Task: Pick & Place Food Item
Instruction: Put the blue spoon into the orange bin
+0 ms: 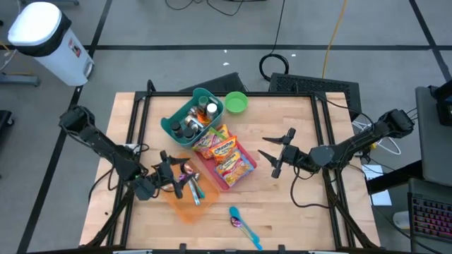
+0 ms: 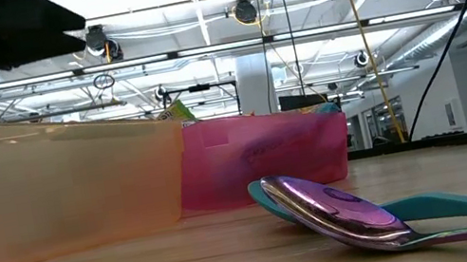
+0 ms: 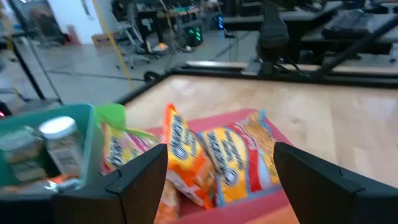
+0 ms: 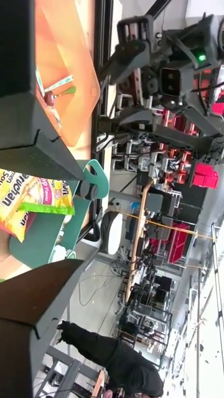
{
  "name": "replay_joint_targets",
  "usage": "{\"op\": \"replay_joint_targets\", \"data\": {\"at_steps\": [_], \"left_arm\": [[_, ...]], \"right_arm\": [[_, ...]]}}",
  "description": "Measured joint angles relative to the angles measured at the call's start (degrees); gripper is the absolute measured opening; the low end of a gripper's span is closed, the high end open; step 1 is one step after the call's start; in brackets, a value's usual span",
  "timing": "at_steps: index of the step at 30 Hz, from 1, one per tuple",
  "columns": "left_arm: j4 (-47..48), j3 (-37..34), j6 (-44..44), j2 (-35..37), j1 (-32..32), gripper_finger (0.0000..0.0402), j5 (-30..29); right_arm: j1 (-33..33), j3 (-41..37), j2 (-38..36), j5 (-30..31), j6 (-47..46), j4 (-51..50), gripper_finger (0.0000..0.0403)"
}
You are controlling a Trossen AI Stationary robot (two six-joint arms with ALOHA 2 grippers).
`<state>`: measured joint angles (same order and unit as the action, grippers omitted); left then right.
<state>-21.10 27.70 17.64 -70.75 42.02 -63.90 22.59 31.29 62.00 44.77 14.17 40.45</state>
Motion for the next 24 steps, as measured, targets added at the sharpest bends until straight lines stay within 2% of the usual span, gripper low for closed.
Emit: {"op": "replay_joint_targets", "data": {"at_steps": [3,5,7,10,12,15,18,24], "left_arm": [[-0.1,0.0,-2.7,2.1,-0.1,0.0301,-2.1],[-0.2,0.0,-4.0,3.2,-0.3,0.0301,-2.6],[-0.2,0.0,-4.3,3.8,-1.0,0.0301,-2.2],[-0.5,0.0,-3.5,4.2,-2.0,0.0301,-1.5],[-1.4,0.0,-3.4,4.2,-2.8,0.0301,-0.5],[-2.2,0.0,-2.0,4.2,-4.0,0.0301,1.6],[-2.2,0.0,0.2,4.2,-5.4,0.0301,3.6],[-2.4,0.0,0.5,4.1,-8.2,0.0301,4.4]], "right_arm": [[0.0,0.0,0.0,-0.1,-0.6,0.0,0.0210],[0.0,0.0,0.0,-2.5,-2.8,0.0,0.0210],[0.0,0.0,0.0,-8.2,-6.2,0.1,0.0210],[0.0,0.0,0.4,-20.8,-11.3,1.6,0.0210],[0.4,0.7,1.7,-26.1,-13.8,2.2,0.0210],[3.1,4.3,5.4,-26.8,-16.6,-1.8,0.0210],[6.4,10.9,11.3,-26.9,-19.2,-10.4,0.0210],[13.0,23.0,25.7,-28.2,-32.1,-28.3,0.0210]]}}
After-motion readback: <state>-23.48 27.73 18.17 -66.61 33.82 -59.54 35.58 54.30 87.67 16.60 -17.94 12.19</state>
